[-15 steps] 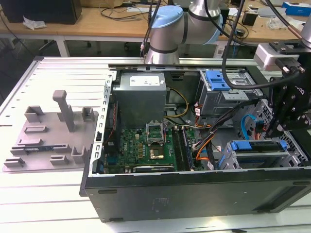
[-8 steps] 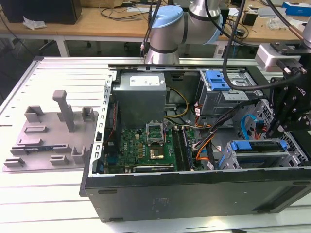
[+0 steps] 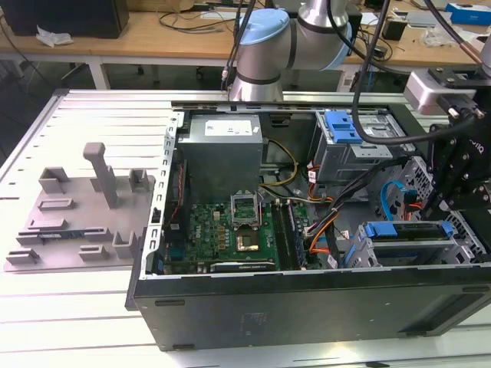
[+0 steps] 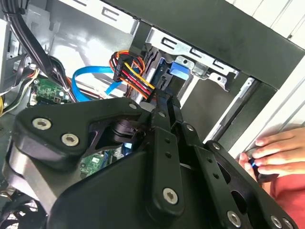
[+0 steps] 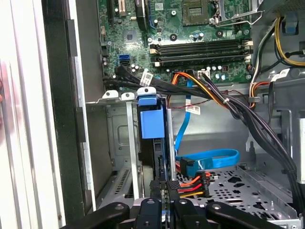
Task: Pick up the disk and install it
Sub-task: 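Insert the first disk wire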
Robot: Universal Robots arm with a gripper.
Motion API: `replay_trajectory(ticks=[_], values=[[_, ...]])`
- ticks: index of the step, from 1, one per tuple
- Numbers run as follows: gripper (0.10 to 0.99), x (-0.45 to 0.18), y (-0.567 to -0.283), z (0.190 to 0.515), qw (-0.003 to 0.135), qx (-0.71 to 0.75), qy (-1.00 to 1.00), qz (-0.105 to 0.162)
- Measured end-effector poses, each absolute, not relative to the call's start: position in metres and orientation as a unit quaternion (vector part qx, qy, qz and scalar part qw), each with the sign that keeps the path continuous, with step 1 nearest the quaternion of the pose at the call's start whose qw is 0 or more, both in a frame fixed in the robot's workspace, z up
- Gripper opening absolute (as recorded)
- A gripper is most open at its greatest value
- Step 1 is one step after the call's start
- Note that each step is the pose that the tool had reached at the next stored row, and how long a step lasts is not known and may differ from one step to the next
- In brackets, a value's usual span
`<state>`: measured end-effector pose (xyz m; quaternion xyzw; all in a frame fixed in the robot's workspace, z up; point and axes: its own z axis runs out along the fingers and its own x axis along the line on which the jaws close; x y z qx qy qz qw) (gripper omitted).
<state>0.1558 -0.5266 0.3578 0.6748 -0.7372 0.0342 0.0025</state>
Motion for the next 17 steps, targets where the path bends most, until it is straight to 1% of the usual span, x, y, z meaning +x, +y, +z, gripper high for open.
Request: replay_trajectory(ticks=[10, 17], values=[[0.169, 0.1558, -0.5267, 0.3576, 0.002, 0.668, -0.743, 0.034], [0.169, 0.1580, -0.5287, 0.3576, 0.002, 0.668, -0.744, 0.019]])
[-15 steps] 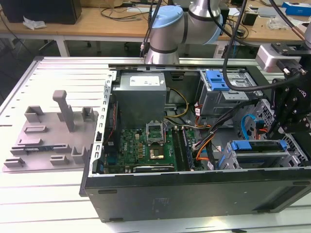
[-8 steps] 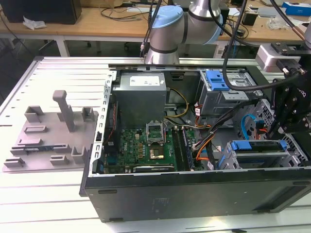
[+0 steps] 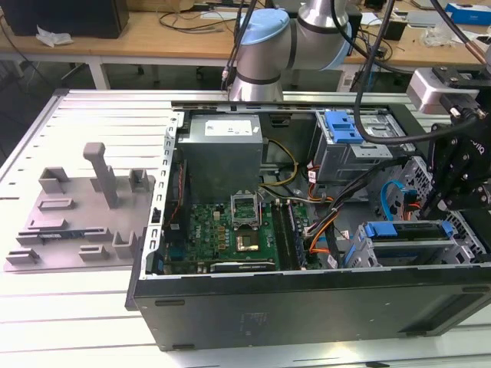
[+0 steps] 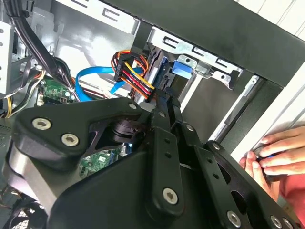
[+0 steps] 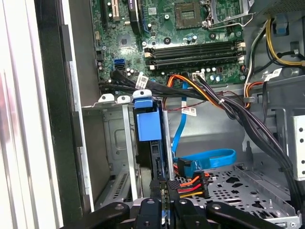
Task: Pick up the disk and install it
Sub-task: 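Insert the first disk wire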
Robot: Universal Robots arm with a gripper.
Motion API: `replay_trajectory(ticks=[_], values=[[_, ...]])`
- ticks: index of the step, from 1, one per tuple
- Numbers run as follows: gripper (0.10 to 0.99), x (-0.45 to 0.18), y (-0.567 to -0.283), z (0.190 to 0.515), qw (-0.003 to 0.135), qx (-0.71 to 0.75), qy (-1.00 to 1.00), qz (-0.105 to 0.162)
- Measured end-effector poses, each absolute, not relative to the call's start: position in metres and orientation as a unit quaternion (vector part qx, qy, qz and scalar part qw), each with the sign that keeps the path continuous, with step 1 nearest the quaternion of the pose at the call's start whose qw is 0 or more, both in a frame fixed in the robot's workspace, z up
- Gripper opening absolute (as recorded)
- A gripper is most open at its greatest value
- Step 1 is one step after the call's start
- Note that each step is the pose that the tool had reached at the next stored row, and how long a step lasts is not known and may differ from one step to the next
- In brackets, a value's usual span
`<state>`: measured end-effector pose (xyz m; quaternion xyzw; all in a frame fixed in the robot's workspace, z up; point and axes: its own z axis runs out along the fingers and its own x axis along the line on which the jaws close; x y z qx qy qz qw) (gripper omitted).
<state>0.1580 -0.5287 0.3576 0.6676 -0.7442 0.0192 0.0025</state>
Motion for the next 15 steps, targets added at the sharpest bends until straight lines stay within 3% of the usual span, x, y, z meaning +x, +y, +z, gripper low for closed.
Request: replay_trajectory(ticks=[15], values=[[0.169, 0.1583, -0.5287, 0.3573, 0.002, 0.681, -0.732, 0.019]])
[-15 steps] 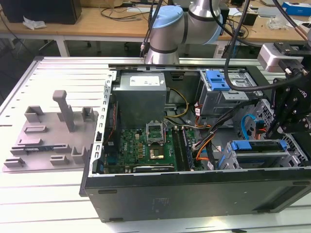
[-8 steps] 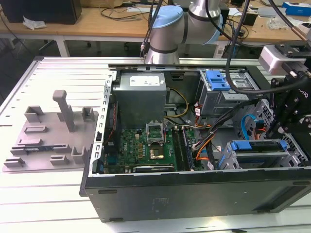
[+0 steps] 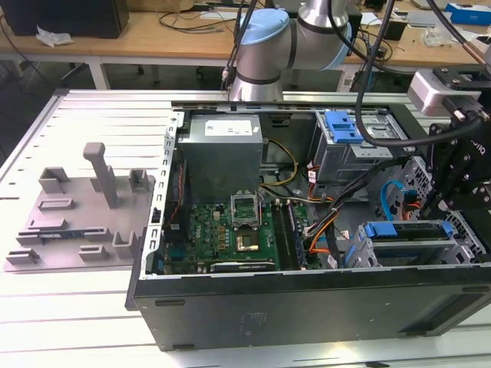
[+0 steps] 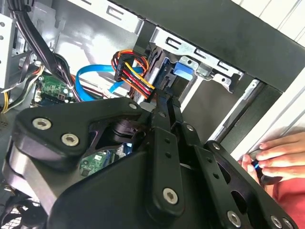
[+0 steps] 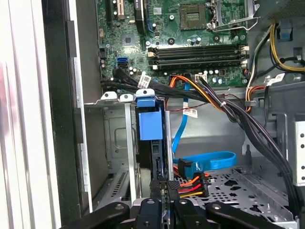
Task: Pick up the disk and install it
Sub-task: 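Insert the first disk wire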
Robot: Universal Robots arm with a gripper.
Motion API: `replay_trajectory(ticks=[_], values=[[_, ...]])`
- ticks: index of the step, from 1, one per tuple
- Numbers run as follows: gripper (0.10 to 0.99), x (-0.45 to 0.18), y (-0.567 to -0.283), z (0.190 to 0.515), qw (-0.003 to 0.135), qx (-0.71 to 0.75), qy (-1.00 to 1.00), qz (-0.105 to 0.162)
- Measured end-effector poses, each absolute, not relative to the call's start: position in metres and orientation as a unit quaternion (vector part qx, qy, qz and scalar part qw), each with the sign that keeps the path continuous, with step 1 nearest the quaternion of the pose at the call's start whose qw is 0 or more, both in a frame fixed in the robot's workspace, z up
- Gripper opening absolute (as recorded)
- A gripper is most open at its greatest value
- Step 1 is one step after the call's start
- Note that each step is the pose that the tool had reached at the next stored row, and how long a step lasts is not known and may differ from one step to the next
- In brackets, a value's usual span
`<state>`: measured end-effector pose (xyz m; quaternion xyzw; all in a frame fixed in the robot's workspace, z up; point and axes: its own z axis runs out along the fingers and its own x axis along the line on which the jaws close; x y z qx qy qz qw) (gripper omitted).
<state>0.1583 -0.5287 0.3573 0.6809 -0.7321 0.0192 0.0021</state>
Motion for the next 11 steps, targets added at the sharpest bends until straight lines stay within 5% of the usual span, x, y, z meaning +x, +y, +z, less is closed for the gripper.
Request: replay_trajectory(ticks=[11], values=[[0.169, 0.1598, -0.5297, 0.3569, 0.002, 0.677, -0.736, 0.019]])
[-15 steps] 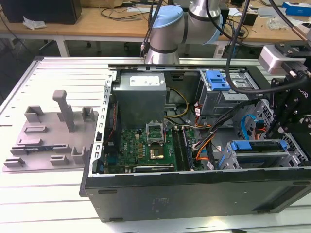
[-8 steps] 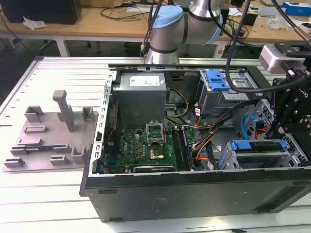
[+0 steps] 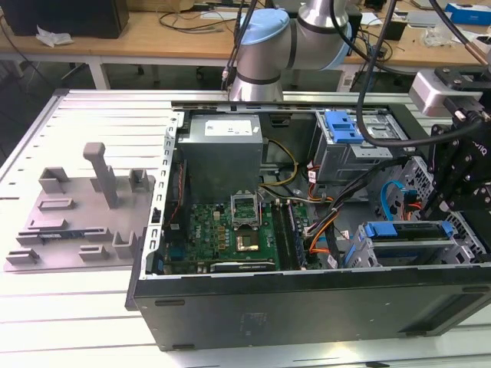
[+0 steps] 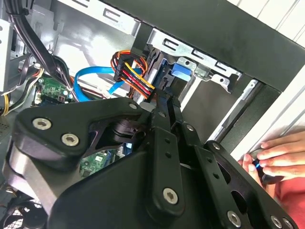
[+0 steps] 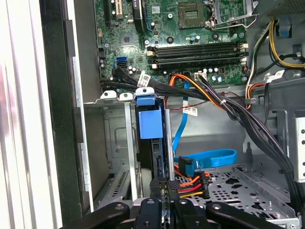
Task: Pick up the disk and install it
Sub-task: 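Insert the first disk wire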
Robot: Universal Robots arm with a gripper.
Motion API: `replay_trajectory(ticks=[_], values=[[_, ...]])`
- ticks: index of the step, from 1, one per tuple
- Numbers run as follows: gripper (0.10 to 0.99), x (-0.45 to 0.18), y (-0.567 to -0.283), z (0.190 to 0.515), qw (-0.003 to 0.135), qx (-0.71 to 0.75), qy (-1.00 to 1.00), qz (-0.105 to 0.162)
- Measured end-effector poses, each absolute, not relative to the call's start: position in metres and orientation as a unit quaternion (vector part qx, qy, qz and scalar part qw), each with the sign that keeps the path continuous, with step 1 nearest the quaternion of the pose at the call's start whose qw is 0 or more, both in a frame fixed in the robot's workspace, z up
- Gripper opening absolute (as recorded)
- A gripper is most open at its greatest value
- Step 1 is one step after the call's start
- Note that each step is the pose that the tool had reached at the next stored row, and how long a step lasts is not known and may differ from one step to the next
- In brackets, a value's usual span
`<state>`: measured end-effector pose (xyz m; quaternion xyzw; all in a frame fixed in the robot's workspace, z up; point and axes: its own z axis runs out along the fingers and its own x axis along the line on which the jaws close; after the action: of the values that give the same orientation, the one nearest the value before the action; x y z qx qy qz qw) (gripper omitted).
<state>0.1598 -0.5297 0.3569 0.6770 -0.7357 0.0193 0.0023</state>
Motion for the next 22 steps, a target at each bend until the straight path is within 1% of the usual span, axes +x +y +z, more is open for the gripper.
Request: replay_trajectory(ticks=[22], values=[[0.169, 0.1593, -0.5270, 0.3546, 0.002, 0.683, -0.730, 0.019]])
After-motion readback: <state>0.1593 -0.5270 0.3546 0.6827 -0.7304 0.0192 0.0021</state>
